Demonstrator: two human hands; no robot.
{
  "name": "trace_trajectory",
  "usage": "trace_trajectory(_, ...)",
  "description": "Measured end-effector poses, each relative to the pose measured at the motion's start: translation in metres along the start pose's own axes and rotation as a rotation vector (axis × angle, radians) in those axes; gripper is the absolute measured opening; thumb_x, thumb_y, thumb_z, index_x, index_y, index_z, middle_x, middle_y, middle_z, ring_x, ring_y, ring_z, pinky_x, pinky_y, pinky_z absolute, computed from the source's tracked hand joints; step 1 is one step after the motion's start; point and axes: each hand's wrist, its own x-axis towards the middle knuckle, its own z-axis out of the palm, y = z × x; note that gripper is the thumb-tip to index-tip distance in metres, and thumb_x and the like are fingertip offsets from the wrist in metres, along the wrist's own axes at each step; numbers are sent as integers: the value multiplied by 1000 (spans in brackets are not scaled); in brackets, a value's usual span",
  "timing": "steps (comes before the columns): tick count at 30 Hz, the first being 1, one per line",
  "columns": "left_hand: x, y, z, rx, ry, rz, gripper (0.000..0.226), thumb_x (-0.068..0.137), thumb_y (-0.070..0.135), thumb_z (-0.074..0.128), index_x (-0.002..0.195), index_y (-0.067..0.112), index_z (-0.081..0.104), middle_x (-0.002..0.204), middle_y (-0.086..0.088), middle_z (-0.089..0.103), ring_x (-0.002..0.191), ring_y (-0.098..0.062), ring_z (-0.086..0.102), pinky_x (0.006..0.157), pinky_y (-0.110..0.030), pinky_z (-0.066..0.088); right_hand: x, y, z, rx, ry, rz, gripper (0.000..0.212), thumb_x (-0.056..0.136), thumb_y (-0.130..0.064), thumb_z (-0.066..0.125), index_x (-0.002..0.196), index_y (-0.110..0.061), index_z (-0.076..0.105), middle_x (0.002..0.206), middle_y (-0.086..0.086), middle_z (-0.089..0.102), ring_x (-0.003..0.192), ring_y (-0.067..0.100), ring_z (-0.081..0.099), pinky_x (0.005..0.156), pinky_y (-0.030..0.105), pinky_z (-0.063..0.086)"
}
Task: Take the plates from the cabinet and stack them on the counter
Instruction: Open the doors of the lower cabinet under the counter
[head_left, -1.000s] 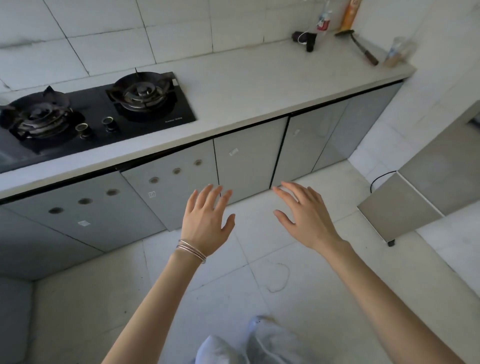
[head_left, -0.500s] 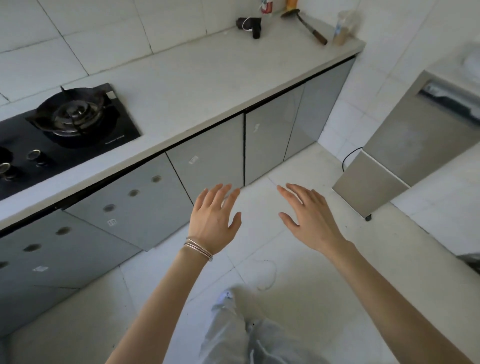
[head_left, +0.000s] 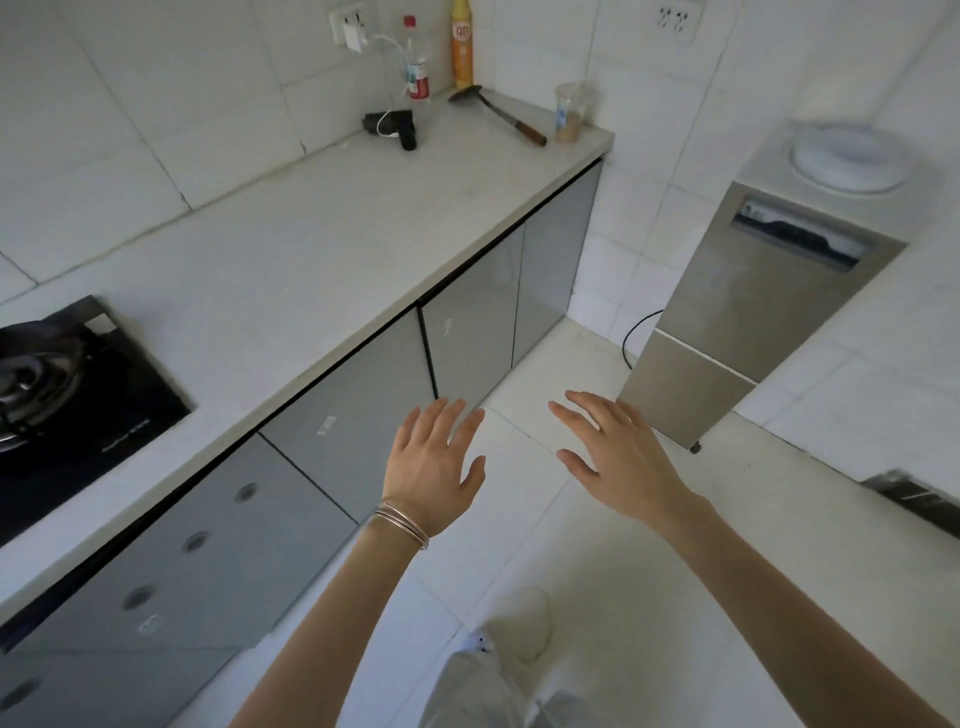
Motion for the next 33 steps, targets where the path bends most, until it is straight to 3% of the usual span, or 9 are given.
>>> trace_trajectory(8,67,-32,-10,13,39,91,50,83,38,40,125,14,53,124,-12,57,119,-34,50,101,-49,38,53,11,-7,-17,54,66,52,86,-41,37,132,-18,45,133,7,50,119,24,50,96,47,42)
trace_trajectory(18,105,-24,23,10,-23,97,50,84,38,38,123,13,55,124,-11,58,119,-32,51,101,-51,38,77,51,12,3,-2,96,52,87,-41,36,134,-18,42,133,8,50,118,26,50,95,48,43)
trace_trajectory(23,137,-8,35,24,-33,40,51,83,39,37,124,14,55,124,-11,58,118,-32,51,101,-51,36,94,89,12,12,-27,56,53,87,-42,34,133,-18,43,132,8,51,117,25,52,95,47,44)
trace_trajectory(29,186,26,45,32,-23,-31,51,83,40,37,124,15,54,126,-11,57,119,-33,50,102,-50,35,129,148,1,-4,-5,-51,51,87,-32,56,133,-16,44,133,10,50,118,26,51,98,49,42)
trace_trajectory(33,203,38,49,34,-5,-121,50,83,39,37,124,15,54,125,-11,58,119,-32,51,101,-51,37,157,175,-6,-1,-10,-149,51,86,-31,58,132,-15,45,132,10,51,118,26,51,98,49,41)
